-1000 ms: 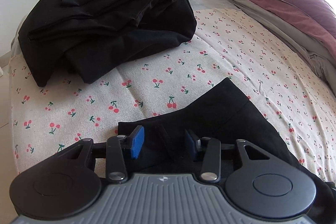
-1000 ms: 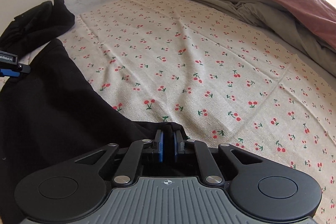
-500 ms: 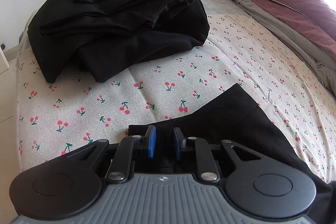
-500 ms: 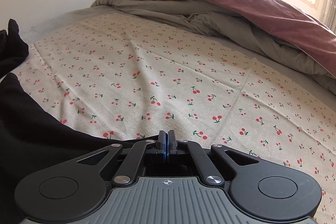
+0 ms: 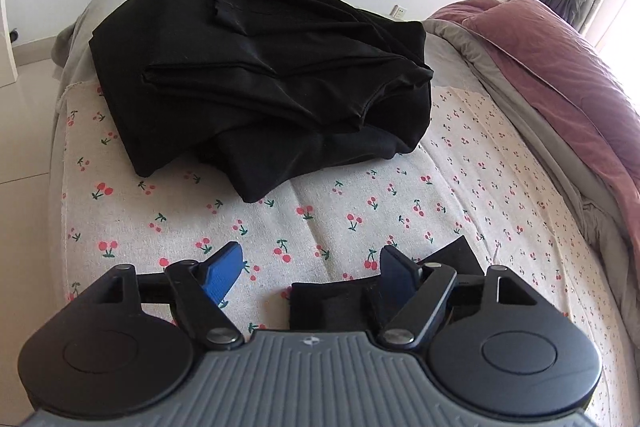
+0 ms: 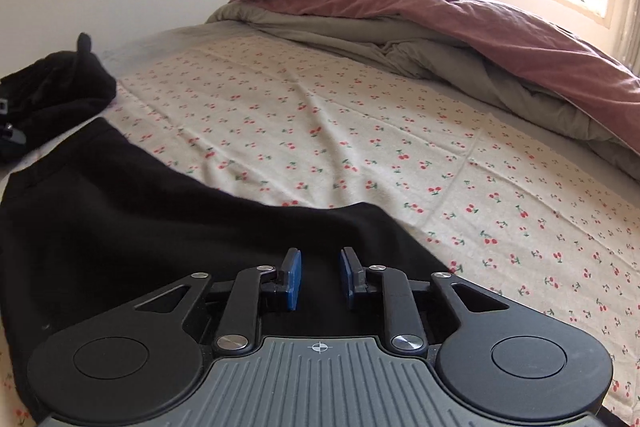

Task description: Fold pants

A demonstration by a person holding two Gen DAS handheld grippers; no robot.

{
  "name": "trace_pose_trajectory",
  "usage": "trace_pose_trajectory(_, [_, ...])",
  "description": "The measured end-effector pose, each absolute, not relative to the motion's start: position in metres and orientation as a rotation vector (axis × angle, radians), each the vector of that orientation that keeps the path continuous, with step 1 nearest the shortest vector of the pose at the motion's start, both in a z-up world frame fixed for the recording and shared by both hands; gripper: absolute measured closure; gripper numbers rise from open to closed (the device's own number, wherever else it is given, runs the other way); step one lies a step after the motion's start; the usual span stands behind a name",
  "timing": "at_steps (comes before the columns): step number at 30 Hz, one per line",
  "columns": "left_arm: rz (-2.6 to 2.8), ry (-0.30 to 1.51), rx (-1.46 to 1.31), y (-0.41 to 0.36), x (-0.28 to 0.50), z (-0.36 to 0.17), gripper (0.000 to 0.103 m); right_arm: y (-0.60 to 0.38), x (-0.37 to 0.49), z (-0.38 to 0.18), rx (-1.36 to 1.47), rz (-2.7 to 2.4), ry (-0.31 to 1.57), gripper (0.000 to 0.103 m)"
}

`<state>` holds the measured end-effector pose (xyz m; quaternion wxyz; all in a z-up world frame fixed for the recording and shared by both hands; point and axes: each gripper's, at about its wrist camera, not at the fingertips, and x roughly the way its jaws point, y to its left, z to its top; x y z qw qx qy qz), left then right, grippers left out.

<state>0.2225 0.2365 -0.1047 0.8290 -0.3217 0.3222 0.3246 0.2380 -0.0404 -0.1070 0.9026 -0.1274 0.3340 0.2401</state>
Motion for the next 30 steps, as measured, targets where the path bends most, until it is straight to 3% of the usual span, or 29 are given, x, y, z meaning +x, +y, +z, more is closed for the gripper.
trace_pose_trajectory(2, [0.672,0.714,-0.699,0.239,0.215,-0.108,0.009,-0.036,0.21,-0.104,-0.243,0.565,0.702,0.069])
trace_pose_trajectory(7, [0.56,0.83,-0.946,0.242,0.206,-0.142,0.005,-0.016,0.135,-0.119,-0.352,0.715,0.704,0.063])
trace_pose_trajectory(9, [0.557,0.817,-0.897,0.231,0.213,-0.145,0.0,-0.011,0.12,-0.125,-0.353,0.734,0.712,0.063])
trace_pose_trajectory(12, [0.56,0.798,-0.791,0.214,0.225,-0.147,0.002,-0.009,0.117,-0.126,-0.26,0.747,0.737,0.063])
trace_pose_trajectory(13, [0.568,0.789,-0.755,0.209,0.229,-0.146,0.02,-0.007,0.115,-0.125,-0.256,0.757,0.731,0.063])
trace_pose_trajectory(14, [0.567,0.78,-0.733,0.207,0.233,-0.146,0.049,-0.003,0.113,-0.126,-0.262,0.767,0.729,0.063])
trace_pose_trajectory(17, [0.617,0.753,-0.734,0.211,0.235,-0.143,0.074,0.01,0.113,-0.141,-0.286,0.788,0.796,0.064])
trace_pose_trajectory(20, [0.624,0.644,-0.735,0.215,0.227,-0.127,0.081,0.013,0.113,-0.146,-0.229,0.767,0.814,0.061])
trace_pose_trajectory(25, [0.646,0.705,-0.639,0.209,0.24,-0.136,0.08,0.006,0.12,-0.148,-0.146,0.785,0.854,0.061])
trace_pose_trajectory(27, [0.63,0.744,-0.61,0.21,0.246,-0.14,0.072,-0.001,0.123,-0.147,-0.12,0.8,0.865,0.062])
trace_pose_trajectory(28, [0.605,0.772,-0.587,0.21,0.25,-0.139,0.057,-0.004,0.125,-0.146,-0.105,0.808,0.876,0.062])
trace_pose_trajectory(29, [0.597,0.803,-0.576,0.212,0.251,-0.137,0.033,-0.009,0.127,-0.144,-0.093,0.817,0.888,0.061])
trace_pose_trajectory(30, [0.621,0.813,-0.581,0.215,0.251,-0.134,0.027,-0.018,0.128,-0.139,-0.075,0.828,0.901,0.059])
